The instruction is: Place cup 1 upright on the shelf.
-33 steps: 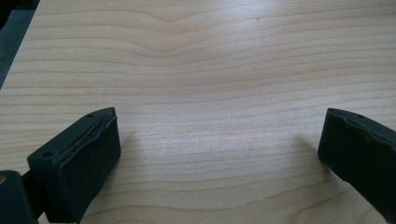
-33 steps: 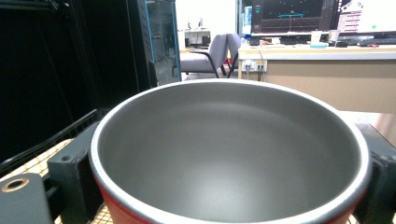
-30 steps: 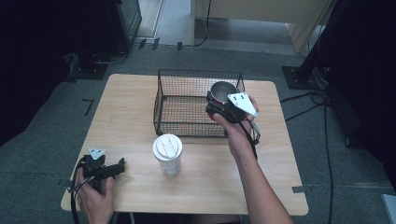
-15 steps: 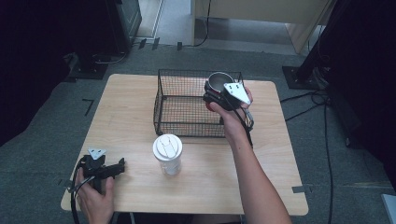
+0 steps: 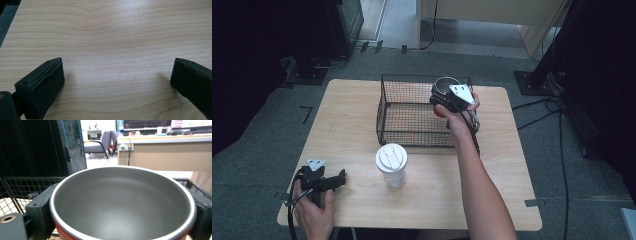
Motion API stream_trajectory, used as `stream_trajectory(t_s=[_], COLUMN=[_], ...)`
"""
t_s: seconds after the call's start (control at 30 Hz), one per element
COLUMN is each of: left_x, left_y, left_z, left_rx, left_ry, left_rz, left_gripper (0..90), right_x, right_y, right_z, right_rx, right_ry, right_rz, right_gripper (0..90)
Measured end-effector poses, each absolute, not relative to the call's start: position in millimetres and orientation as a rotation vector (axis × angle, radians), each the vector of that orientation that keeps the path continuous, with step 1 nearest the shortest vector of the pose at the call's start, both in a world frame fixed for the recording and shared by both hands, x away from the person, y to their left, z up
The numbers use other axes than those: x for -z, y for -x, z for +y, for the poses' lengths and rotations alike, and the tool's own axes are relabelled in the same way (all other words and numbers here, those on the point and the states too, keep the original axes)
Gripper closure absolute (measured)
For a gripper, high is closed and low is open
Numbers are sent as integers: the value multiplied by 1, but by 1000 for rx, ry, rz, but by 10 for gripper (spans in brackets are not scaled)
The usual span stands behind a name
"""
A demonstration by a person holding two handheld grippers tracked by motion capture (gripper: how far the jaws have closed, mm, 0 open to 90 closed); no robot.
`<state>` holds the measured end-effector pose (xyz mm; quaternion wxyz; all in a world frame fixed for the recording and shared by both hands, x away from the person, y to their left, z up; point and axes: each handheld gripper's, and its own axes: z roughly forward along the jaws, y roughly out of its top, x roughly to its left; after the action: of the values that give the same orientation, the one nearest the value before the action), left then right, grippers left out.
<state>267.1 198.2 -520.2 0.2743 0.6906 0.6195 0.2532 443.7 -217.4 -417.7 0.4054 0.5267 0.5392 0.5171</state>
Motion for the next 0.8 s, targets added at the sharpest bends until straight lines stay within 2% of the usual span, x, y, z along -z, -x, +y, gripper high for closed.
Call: stream_trajectory(t_s=[0.23, 0.8], left_x=[520, 520], left_y=[-267, -267], left_z=[198, 198], left_rx=[-681, -681], left_ry=[-1857, -1859], left_rz=[1666, 1666], left_gripper=[0, 0], right_x=[434, 450], right_y=[-457, -467], right_z=[-213, -209], right_rx=[-1266, -1194], right_ry=[-1337, -1395], right_rz=[1386, 1483], right_gripper=[68, 64])
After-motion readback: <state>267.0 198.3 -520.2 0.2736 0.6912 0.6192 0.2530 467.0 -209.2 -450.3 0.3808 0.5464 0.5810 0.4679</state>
